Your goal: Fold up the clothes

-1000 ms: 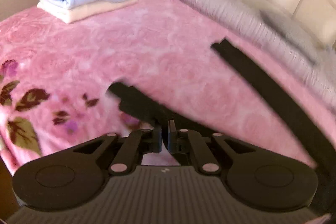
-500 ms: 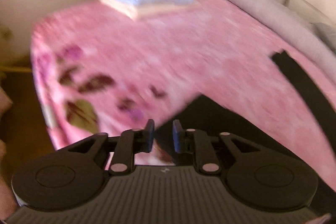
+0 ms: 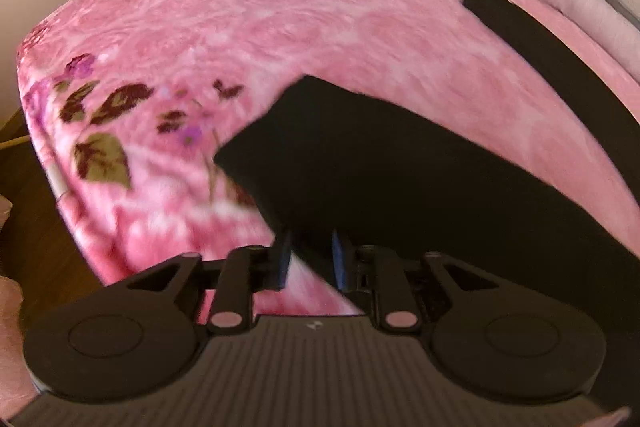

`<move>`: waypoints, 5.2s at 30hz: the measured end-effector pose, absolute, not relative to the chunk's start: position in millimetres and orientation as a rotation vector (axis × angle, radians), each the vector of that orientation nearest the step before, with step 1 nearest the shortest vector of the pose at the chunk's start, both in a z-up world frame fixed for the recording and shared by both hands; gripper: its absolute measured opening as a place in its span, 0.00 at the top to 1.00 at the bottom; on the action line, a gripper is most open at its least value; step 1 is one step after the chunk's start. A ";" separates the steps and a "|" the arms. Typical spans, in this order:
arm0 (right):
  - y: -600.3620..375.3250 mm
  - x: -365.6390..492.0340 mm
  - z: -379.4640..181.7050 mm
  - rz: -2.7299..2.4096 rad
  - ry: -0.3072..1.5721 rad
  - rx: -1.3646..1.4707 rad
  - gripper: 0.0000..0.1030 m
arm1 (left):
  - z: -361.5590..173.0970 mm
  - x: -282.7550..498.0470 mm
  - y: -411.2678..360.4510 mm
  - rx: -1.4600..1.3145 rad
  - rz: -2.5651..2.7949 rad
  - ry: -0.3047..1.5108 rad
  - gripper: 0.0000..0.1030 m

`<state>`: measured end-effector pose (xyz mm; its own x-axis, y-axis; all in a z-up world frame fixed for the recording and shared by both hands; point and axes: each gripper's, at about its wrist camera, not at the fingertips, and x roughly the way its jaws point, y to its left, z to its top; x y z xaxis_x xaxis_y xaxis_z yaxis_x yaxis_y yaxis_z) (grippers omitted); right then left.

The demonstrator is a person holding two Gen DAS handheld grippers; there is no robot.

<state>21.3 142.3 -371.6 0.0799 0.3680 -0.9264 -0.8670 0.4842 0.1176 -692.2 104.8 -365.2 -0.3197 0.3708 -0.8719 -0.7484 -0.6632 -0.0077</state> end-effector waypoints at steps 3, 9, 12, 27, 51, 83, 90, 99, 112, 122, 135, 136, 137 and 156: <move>126.2 15.0 -352.3 1.051 1.193 -0.529 0.75 | -335.4 -648.3 96.5 -1.204 1.902 0.564 0.80; 115.2 -15.9 -288.5 1.271 1.190 -0.534 0.75 | -265.7 -556.9 85.4 -1.144 1.687 0.647 0.77; 105.4 -27.1 -251.7 1.367 1.173 -0.550 0.75 | -230.1 -517.0 73.4 -1.096 1.622 0.693 0.76; 52.3 -37.5 -181.1 1.557 0.987 -0.779 0.74 | -144.4 -446.0 0.6 -0.997 1.619 0.670 0.71; 7.6 -48.8 -175.8 1.606 1.004 -0.886 0.74 | -132.8 -417.4 -39.1 -0.928 1.605 0.776 0.71; 68.4 -48.1 -175.8 1.547 1.011 -0.866 0.74 | -150.2 -418.6 30.4 -0.934 1.547 0.810 0.71; 120.1 -58.1 -177.7 1.493 1.032 -0.853 0.74 | -154.2 -423.0 106.9 -0.889 1.479 0.839 0.71; 206.3 -88.5 -180.7 1.411 1.039 -0.837 0.74 | -155.0 -447.2 217.2 -0.791 1.396 0.863 0.71; 304.0 -116.0 -219.9 1.304 1.080 -0.892 0.74 | -212.2 -454.7 338.4 -0.784 1.248 0.954 0.71; 376.0 -74.7 -287.7 1.359 1.071 -0.944 0.74 | -285.6 -436.5 413.2 -0.760 1.214 0.973 0.71; 494.6 -36.7 -358.1 1.645 0.985 -0.879 0.74 | -368.3 -388.1 507.7 -0.628 1.018 0.967 0.71; 503.8 -36.8 -360.1 1.660 0.964 -0.876 0.74 | -371.7 -385.6 516.6 -0.601 1.008 0.974 0.71; 512.2 -36.7 -361.3 1.672 0.944 -0.873 0.74 | -375.4 -383.9 526.7 -0.571 0.984 0.980 0.71; 572.6 -34.5 -399.1 1.791 0.673 -1.165 0.52 | -425.3 -409.5 605.0 -0.233 0.716 1.171 0.64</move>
<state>-34.5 572.6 -399.1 -0.1820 0.3738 -0.9095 -0.8804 -0.4739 -0.0186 -409.5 605.0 -425.3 0.2008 0.3904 -0.8985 -0.6223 0.7592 0.1908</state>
